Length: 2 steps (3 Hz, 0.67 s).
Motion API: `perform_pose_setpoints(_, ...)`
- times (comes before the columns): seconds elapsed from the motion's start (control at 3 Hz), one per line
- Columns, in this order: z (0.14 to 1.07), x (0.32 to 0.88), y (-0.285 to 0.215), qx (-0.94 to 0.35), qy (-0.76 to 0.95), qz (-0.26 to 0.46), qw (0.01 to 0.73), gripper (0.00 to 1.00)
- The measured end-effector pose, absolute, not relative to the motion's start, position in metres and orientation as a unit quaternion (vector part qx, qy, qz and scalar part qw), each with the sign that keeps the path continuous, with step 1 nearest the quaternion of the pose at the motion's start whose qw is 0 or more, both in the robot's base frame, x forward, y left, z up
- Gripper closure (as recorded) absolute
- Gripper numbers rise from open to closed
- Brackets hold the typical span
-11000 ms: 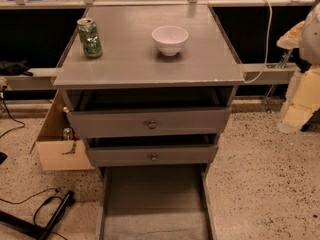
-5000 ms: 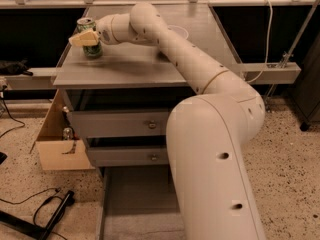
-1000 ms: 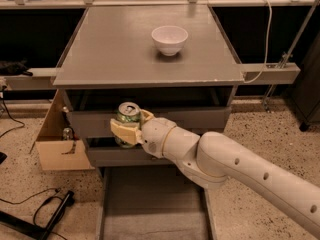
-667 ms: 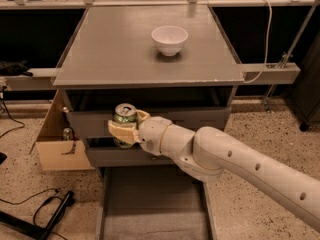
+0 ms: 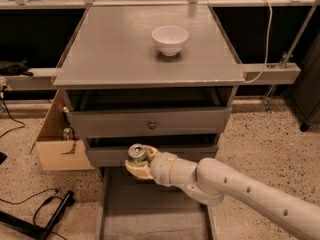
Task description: Place green can into bottom drawer
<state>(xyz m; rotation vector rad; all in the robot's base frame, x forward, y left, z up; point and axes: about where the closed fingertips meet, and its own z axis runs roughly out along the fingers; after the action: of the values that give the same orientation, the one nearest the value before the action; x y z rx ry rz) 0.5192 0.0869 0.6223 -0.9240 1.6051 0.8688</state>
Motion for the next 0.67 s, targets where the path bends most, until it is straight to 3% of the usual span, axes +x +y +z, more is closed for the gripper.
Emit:
perform_pose_setpoints(0.33, 0.5566, 0.5120, 0.0609, -0.381, 0.689, 0.347, 0.510, 1.00)
perform_pose_setpoints(0.67, 0.5508, 0.5121, 0.0644, -0.382, 0.688, 0.352, 0.506, 1.00)
